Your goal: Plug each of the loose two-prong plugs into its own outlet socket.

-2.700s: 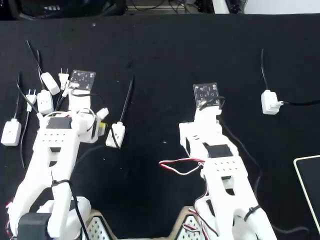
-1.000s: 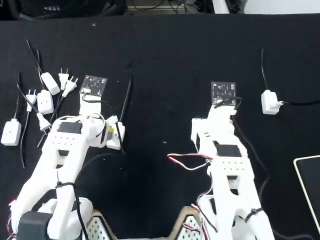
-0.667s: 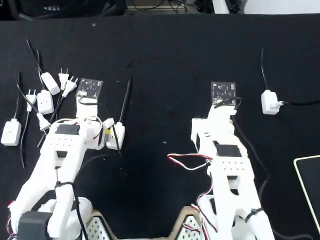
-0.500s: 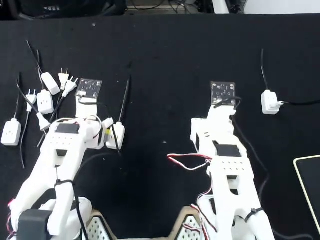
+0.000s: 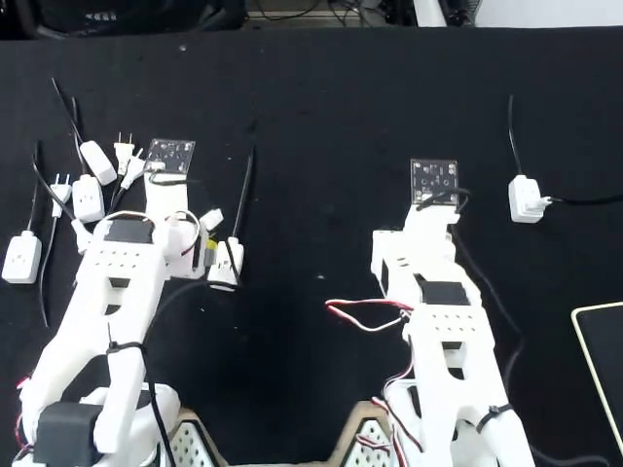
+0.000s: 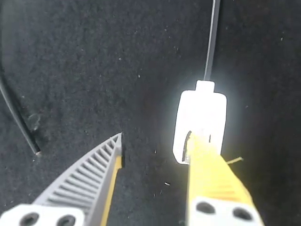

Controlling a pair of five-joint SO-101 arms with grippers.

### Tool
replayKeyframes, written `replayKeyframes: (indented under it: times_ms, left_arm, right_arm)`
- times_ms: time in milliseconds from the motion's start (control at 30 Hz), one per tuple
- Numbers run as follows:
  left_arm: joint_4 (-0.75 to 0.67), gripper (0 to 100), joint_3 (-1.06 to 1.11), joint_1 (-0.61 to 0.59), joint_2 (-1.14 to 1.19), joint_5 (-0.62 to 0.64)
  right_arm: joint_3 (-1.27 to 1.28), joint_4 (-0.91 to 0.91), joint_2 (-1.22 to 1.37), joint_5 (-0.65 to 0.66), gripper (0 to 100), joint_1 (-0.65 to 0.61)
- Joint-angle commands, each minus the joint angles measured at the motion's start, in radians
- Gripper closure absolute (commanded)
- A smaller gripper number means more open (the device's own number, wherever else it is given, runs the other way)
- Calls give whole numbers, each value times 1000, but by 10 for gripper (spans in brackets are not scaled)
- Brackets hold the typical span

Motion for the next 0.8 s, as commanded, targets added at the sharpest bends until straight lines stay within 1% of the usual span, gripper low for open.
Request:
replayKeyframes:
  times_ms: [0,100,233,333,467,567,767]
  left_arm:
    - [-75,780,59,33,-3,12]
    - [-117,779,84,61,-3,26]
    - [-124,777,84,81,-3,77]
    - [-126,777,84,74,-3,75]
    - [-127,777,84,31,-3,74]
    - [-161,777,94,4,-3,74]
    - [-158,777,59,1,66,75]
  right_arm:
    - [-35,-20,4,-6,966,-9]
    - [-35,-20,4,-6,966,-9]
    - [-35,-20,4,-6,966,-9]
    - [-35,-20,4,-6,966,-9]
    - [-35,-20,4,-6,966,-9]
    - [-35,-18,4,-6,966,-9]
    - [-35,-18,4,-6,966,-6]
